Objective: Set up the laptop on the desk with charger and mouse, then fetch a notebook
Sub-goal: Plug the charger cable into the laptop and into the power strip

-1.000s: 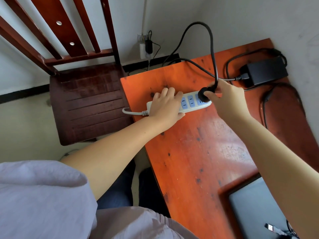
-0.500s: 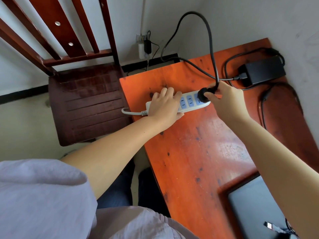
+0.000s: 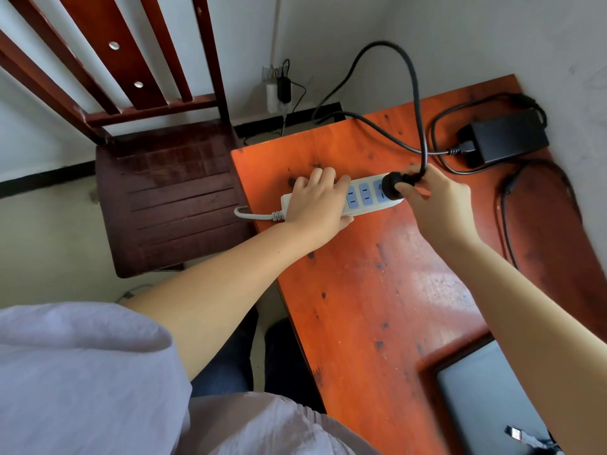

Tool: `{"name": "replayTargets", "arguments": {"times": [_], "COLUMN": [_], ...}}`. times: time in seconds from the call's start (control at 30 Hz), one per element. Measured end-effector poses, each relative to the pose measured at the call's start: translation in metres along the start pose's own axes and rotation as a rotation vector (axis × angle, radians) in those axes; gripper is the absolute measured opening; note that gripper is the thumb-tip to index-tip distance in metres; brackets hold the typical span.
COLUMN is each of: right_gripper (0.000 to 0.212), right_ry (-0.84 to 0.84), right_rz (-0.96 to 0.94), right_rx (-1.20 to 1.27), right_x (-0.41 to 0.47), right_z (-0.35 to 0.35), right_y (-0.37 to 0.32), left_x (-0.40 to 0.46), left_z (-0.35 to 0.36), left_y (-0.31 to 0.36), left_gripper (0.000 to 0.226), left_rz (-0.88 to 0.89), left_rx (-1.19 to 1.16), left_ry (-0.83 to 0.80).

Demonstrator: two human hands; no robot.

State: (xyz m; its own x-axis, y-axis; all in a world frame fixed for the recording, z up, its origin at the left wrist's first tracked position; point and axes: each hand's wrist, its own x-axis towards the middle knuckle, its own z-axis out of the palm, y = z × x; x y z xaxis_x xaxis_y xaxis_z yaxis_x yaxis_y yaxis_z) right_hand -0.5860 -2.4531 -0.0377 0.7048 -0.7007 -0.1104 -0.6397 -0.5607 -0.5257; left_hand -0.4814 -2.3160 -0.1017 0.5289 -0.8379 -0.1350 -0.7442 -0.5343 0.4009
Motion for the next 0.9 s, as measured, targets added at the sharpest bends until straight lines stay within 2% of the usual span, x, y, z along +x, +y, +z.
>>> {"name": "replayTargets", "arguments": {"times": [0.23,0.37,0.47,0.9], "right_gripper": [0.006,0.016,0.017,0.018], "right_ry": [-0.036,-0.01,-0.042,0.026], "right_rz": [-0.012,-0.077,-0.082,-0.063], "right_rx": [-0.032,-0.136,-0.108,-0.112], "right_x": [0.014,0.007,0.013,-0.001], "right_z": [-0.004,0.007,0.005,0.022], "right_y": [-0.004,-0.004,0.0,0.001], "left_x": [0.001,0.001,0.001,0.001], "left_z": [-0.001,-0.001,0.001,-0.002], "left_y": [0.0,0.0,0.0,0.001], "left_gripper": [0.065,0.064,0.064,0.063], "left_rz": [0.0,0.0,0.001,0.005], "left_rx": [-0.002,0.011,0.012,0.002], "left_ry": [0.006,0.015,0.013,-0.001]}}
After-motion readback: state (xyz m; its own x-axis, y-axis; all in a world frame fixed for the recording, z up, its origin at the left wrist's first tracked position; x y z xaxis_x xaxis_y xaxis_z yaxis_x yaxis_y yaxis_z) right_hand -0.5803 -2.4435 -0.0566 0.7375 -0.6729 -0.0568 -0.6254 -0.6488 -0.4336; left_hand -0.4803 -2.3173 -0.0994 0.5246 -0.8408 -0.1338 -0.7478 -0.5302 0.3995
